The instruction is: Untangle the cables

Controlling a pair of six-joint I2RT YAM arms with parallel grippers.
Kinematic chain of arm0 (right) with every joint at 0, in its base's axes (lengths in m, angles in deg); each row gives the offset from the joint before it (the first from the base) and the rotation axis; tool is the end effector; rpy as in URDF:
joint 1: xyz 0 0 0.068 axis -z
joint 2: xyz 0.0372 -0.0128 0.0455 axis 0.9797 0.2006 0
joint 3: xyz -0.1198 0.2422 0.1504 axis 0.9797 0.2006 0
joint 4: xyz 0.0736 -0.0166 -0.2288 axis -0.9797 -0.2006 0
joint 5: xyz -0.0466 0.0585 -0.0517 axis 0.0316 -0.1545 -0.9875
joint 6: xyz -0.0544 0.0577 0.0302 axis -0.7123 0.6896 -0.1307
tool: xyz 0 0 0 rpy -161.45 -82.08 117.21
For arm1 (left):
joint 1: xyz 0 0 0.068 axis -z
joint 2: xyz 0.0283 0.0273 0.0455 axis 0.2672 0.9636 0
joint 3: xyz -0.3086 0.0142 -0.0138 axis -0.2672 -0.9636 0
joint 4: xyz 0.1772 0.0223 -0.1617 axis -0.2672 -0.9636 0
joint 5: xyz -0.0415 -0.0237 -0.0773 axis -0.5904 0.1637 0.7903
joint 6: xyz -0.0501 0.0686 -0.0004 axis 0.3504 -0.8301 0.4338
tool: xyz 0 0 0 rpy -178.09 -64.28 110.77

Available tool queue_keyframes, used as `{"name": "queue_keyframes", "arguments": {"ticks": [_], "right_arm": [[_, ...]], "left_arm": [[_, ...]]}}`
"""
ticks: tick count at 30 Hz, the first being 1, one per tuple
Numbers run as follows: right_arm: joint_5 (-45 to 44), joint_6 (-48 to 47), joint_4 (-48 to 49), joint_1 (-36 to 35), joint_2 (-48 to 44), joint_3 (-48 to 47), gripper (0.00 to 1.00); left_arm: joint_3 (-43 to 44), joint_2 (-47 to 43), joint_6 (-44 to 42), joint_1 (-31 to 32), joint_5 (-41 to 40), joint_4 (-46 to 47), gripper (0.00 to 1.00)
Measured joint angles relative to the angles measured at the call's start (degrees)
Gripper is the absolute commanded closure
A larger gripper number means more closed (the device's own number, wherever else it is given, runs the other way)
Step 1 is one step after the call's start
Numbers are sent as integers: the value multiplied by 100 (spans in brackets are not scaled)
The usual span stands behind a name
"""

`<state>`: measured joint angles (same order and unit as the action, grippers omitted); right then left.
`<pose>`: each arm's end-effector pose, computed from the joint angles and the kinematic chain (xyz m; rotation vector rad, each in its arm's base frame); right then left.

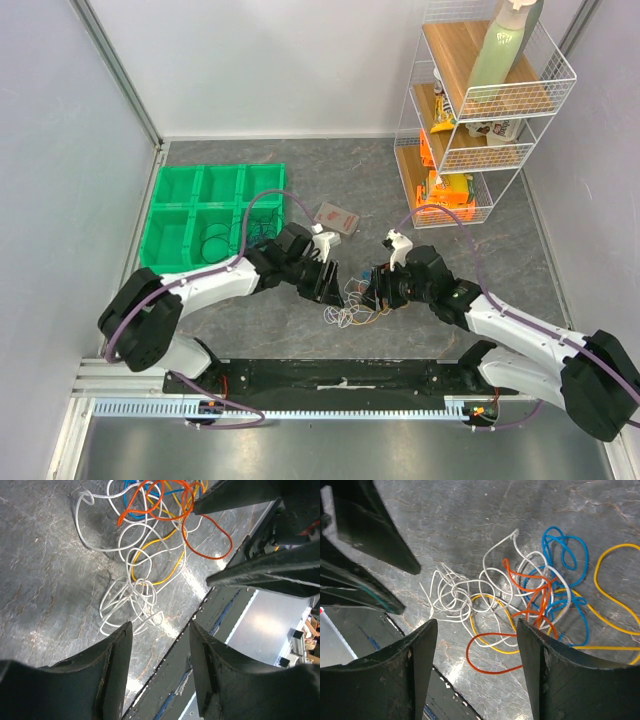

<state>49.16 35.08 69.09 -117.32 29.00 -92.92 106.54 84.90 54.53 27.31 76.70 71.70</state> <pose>0.1425 0.1399 0.2094 -0.2872 2.3705 0.9366 0.1806 -0.2209 0.2192 0.6800 2.5301 -1.1602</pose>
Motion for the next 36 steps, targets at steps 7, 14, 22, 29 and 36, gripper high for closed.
{"name": "queue_keyframes", "arguments": {"ticks": [7, 14, 22, 29, 36], "right_arm": [[116, -15, 103, -37, 42, 0, 28], [181, 35, 260, -37, 254, 37, 30], [247, 264, 691, -37, 802, 72, 30], [-369, 619, 732, -37, 1014, 72, 32], [-1038, 791, 549, -26, 1008, 74, 30]], "left_arm": [[2, 638, -116, 105, 17, 223, 63], [2, 717, -197, 208, 46, 247, 98], [282, -175, -208, 208, 424, 210, 98], [1322, -804, -205, 208, 866, 122, 98], [2063, -1355, -37, 205, -66, -173, 98]]}}
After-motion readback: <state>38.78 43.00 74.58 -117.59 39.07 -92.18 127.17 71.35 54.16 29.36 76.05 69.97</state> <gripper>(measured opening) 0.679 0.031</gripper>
